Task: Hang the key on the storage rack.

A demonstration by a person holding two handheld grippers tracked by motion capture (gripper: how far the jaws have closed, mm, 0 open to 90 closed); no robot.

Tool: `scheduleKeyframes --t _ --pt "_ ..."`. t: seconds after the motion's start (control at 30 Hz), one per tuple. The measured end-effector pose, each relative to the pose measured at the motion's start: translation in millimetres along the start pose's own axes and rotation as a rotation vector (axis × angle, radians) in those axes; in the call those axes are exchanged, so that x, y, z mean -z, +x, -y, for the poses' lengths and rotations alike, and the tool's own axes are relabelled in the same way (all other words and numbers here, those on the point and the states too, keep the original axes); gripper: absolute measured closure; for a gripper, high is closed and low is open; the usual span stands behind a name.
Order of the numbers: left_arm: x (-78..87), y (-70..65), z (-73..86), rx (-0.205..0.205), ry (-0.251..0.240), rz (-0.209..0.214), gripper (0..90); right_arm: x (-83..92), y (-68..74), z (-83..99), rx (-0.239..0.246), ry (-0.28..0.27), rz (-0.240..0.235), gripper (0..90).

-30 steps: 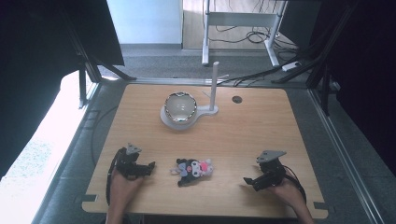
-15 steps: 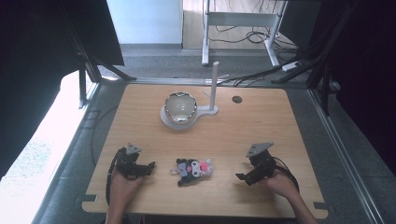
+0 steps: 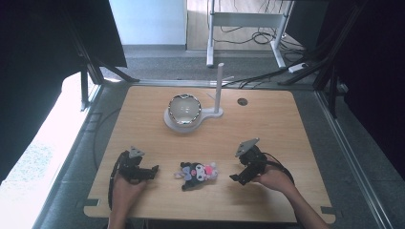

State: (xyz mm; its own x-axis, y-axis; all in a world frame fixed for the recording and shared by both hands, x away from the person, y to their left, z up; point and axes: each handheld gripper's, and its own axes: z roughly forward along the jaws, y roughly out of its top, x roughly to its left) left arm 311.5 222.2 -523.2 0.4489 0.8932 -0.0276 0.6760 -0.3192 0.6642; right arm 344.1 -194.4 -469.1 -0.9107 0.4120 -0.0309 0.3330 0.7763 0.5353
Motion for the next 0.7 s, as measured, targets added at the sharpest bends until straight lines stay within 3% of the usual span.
scheduleKeyframes --t 0.4,0.7 --pt "-0.1 -0.1 0.0 0.003 -0.001 0.002 2.4 -25.1 15.0 -44.2 0.184 0.106 -0.073 4.6" --pt "-0.1 -0.1 0.0 0.003 -0.001 0.002 2.4 -44.3 27.5 -71.7 0.285 0.191 -0.128 9.5"
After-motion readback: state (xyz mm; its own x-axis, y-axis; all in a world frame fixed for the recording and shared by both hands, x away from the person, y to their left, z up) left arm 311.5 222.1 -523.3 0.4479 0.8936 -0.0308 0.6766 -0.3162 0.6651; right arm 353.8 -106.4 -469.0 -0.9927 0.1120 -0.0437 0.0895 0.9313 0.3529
